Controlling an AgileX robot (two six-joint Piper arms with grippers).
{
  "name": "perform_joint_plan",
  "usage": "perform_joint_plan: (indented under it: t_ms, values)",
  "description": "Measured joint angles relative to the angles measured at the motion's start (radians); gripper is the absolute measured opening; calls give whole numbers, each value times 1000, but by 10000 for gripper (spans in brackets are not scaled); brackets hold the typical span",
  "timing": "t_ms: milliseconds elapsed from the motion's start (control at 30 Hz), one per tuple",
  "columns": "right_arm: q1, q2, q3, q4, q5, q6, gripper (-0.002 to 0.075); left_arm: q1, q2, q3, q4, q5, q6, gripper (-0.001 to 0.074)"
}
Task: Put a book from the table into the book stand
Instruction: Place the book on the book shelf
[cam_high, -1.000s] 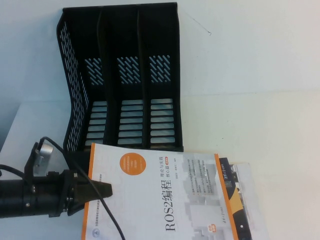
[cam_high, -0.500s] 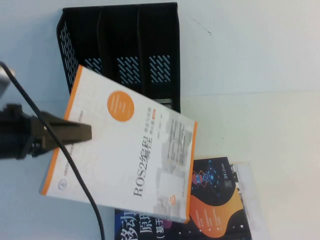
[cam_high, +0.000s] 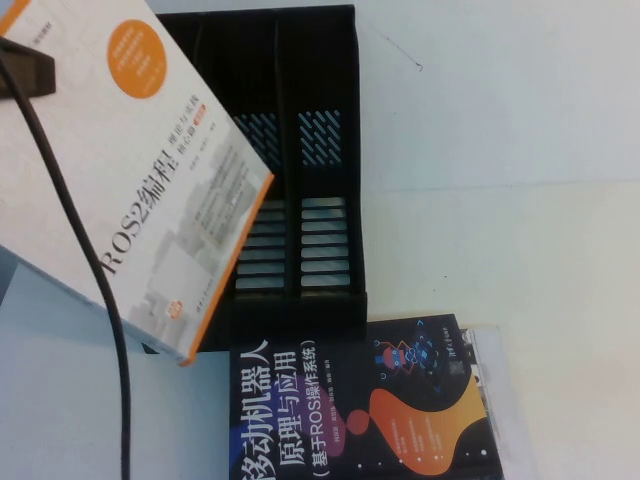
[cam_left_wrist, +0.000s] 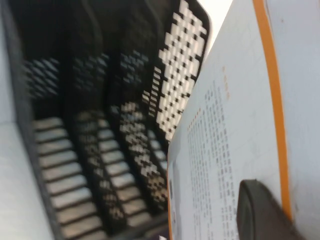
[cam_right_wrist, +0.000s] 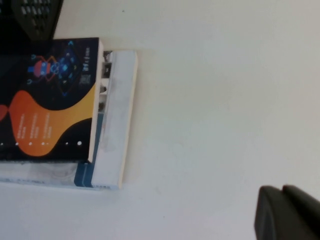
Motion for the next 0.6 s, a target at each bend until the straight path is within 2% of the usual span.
perform_joint_plan:
  t_ms: [167, 600]
  values:
    - [19, 0, 0, 2, -2, 0, 0, 0, 34, -87, 74, -37, -60, 104]
    - [19, 0, 0, 2, -4, 14, 0, 0, 153, -154, 254, -125, -172, 104]
